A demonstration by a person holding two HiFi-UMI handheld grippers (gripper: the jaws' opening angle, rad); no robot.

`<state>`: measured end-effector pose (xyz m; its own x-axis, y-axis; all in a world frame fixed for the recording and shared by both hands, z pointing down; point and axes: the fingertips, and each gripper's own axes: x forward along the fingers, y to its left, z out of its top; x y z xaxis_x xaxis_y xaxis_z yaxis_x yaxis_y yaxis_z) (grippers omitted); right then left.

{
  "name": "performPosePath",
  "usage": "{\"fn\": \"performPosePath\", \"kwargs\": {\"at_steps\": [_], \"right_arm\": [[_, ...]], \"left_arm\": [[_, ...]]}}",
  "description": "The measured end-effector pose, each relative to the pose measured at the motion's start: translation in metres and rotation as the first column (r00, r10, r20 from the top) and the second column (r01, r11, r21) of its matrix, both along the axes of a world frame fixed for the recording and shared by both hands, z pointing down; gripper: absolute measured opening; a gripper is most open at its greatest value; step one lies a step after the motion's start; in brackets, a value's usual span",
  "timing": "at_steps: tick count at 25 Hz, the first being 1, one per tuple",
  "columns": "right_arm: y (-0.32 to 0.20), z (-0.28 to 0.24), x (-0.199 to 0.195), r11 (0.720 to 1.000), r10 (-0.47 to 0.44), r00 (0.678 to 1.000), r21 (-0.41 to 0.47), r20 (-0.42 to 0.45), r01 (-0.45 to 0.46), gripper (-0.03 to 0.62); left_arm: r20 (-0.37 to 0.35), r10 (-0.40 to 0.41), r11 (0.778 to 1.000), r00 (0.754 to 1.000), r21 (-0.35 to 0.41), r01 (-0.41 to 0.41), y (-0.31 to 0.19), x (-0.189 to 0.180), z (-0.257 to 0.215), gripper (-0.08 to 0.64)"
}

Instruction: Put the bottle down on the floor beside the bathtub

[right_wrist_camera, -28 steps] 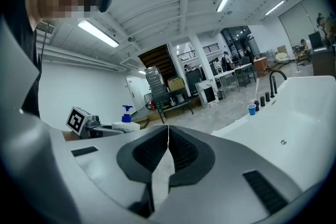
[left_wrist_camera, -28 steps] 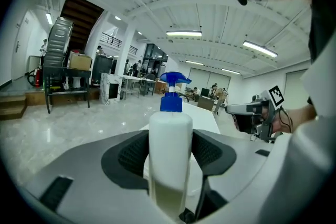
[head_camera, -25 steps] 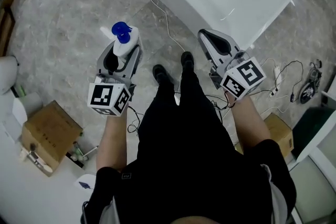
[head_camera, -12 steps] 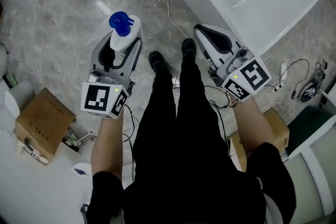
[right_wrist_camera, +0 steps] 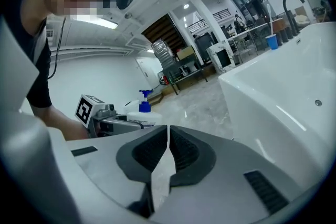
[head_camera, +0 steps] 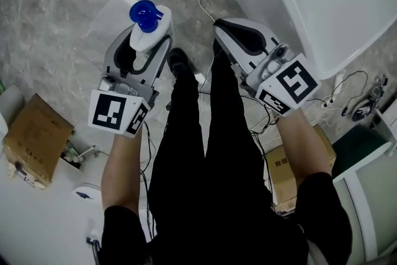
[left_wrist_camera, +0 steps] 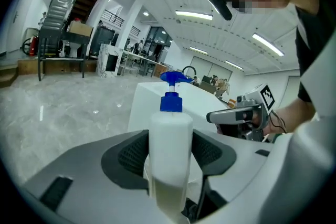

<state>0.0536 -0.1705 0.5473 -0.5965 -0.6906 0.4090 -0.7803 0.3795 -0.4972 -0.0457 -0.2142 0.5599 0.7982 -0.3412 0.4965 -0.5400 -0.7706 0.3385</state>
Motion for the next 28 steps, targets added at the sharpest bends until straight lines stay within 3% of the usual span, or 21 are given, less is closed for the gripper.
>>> {"fn": "performPosePath", "kwargs": {"at_steps": [10,16,22,28], "right_arm": [[0.002,0.088,0.006,1.000,-0.020,0.999,0.009,-0.036,0.020,0.032],[-0.003,0.133,0.010,0.999,-0.022,0.999,0.024,-0.031,0.023,0.032],[-0.038,0.166,0.007,0.997,-0.048,0.998,0.060,-0.050,0.051,0.031],[-0.074,0.208,0.005,0.992,-0.094,0.993,0.076,-0.077,0.100,0.031]], "left_arm": [[0.037,-0.003,1.000,0.999,0.000,0.003,0.007,-0.005,0.107,0.259],[0.059,0.021,0.999,0.998,0.038,-0.023,-0.007,-0.001,0.162,0.259],[0.053,0.031,0.998,0.998,0.057,-0.034,-0.031,0.005,0.227,0.259],[0.047,-0.008,1.000,0.999,0.026,0.007,-0.054,0.011,0.306,0.259]]}}
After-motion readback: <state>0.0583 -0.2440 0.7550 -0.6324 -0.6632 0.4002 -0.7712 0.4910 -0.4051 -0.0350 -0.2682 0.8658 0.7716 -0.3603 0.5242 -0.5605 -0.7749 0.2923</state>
